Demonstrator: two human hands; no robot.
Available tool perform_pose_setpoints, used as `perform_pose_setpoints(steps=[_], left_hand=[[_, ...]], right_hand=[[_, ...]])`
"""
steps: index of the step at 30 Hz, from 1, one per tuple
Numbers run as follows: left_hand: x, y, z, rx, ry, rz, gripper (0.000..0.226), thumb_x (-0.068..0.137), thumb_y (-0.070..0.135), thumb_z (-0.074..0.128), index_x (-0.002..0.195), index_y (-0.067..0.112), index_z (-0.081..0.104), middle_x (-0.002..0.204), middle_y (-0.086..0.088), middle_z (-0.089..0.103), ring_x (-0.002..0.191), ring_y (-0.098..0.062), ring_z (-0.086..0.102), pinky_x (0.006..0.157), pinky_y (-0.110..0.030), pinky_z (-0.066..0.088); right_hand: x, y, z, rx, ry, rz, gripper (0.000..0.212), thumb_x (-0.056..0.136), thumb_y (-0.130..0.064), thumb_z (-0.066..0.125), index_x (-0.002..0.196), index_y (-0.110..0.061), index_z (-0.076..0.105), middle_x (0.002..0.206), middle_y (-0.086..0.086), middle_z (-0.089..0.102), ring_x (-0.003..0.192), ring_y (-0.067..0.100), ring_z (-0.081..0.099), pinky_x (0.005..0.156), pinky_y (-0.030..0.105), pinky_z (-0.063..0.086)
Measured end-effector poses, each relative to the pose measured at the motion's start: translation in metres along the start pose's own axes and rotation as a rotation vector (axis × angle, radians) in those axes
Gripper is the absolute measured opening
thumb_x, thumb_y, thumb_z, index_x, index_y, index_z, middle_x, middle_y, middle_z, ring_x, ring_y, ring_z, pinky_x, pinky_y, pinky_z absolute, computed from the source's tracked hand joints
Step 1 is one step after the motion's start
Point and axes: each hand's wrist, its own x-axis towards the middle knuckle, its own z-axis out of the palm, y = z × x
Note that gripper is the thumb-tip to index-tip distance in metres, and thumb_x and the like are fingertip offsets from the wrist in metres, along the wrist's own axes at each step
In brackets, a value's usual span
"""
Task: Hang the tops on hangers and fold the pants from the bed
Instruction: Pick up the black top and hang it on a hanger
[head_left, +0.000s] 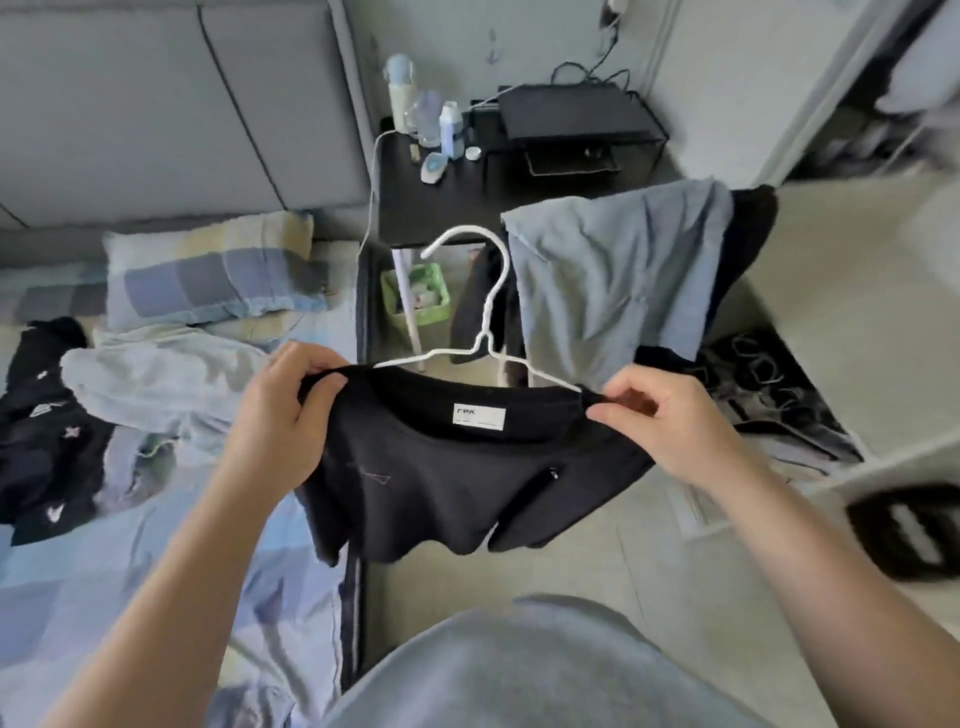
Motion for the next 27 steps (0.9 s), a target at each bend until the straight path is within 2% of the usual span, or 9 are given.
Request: perform_pose_setpoints(steps=[3,5,7,10,13,16,18,23,27], left_hand=[[0.020,0.039,0.071,0.023,-0.128,0.101,0.024,0.098,0.003,0.056,0.097,0.028,0.056,0.095,0.024,0.053,0.089,-0.001,0.047,0.083,-0.005,0.035],[0.029,0.067,0.117,0.014,-0.201,0.142,0.024,0.099,0.006,0.055,0.099,0.029,0.054,0.096,0.026,0.051,0.095,-0.004,0.047,0.085,-0.006,0.034],[0.039,0.093,0.159,0.009,-0.246,0.204,0.026,0.098,0.005,0.055,0.099,0.031,0.054,0.097,0.025,0.052,0.098,-0.009,0.046,0.087,-0.005,0.032],[0.053,0.139,0.225,-0.023,-0.336,0.252,0.024,0.098,0.006,0.056,0.099,0.030,0.056,0.095,0.023,0.053,0.100,-0.010,0.046,0.090,-0.016,0.034],[0.066,0.185,0.281,-0.022,-0.434,0.300,0.018,0.098,0.008,0.058,0.104,0.024,0.064,0.099,0.020,0.056,0.105,-0.018,0.049,0.096,-0.035,0.041],[0.077,0.223,0.326,0.010,-0.532,0.320,0.031,0.097,0.015,0.061,0.127,0.022,0.060,0.130,0.003,0.056,0.125,-0.028,0.044,0.108,-0.045,0.035],[0.083,0.240,0.349,-0.007,-0.621,0.335,0.043,0.097,0.021,0.061,0.139,0.028,0.050,0.143,0.008,0.047,0.133,-0.026,0.037,0.111,-0.044,0.032],[0.095,0.270,0.399,-0.134,-0.901,0.389,0.035,0.099,0.027,0.059,0.130,0.040,0.053,0.130,0.027,0.046,0.127,-0.016,0.044,0.105,-0.037,0.040],[0.126,0.286,0.424,-0.206,-1.087,0.393,0.021,0.100,0.037,0.054,0.108,0.057,0.053,0.111,0.043,0.054,0.108,0.007,0.057,0.070,-0.021,0.048]], right_hand=[[-0.040,0.037,-0.057,-0.023,-0.027,0.082,0.018,0.092,-0.026,0.071,0.076,-0.028,0.065,0.062,-0.004,0.053,0.059,0.002,0.043,0.059,0.020,0.034],[-0.065,0.055,-0.092,-0.012,-0.023,0.121,0.018,0.092,-0.036,0.062,0.081,-0.023,0.064,0.065,0.003,0.049,0.062,0.006,0.041,0.060,0.024,0.032],[-0.087,0.068,-0.123,0.040,0.017,0.169,0.025,0.092,-0.036,0.056,0.076,-0.018,0.059,0.063,-0.004,0.043,0.061,0.005,0.039,0.058,0.021,0.030],[-0.121,0.086,-0.166,0.100,0.138,0.255,0.023,0.092,-0.030,0.057,0.072,-0.020,0.061,0.061,-0.012,0.048,0.058,0.004,0.044,0.056,0.015,0.034],[-0.151,0.102,-0.200,0.153,0.289,0.342,0.021,0.089,-0.030,0.060,0.073,-0.017,0.065,0.062,-0.006,0.054,0.059,0.008,0.051,0.058,0.017,0.038],[-0.172,0.114,-0.225,0.224,0.440,0.434,0.018,0.089,-0.028,0.059,0.078,-0.022,0.071,0.066,-0.005,0.063,0.064,0.008,0.060,0.062,0.015,0.045],[-0.178,0.121,-0.236,0.274,0.544,0.474,0.021,0.093,-0.024,0.058,0.079,-0.025,0.073,0.067,-0.010,0.064,0.065,0.006,0.062,0.062,0.013,0.046],[-0.155,0.137,-0.245,0.544,0.800,0.521,0.023,0.100,-0.012,0.055,0.084,-0.016,0.071,0.076,0.001,0.067,0.071,0.014,0.066,0.064,0.023,0.053],[-0.099,0.147,-0.256,0.743,0.926,0.469,0.018,0.097,-0.015,0.058,0.085,-0.021,0.071,0.083,0.000,0.070,0.075,0.013,0.069,0.065,0.024,0.055]])
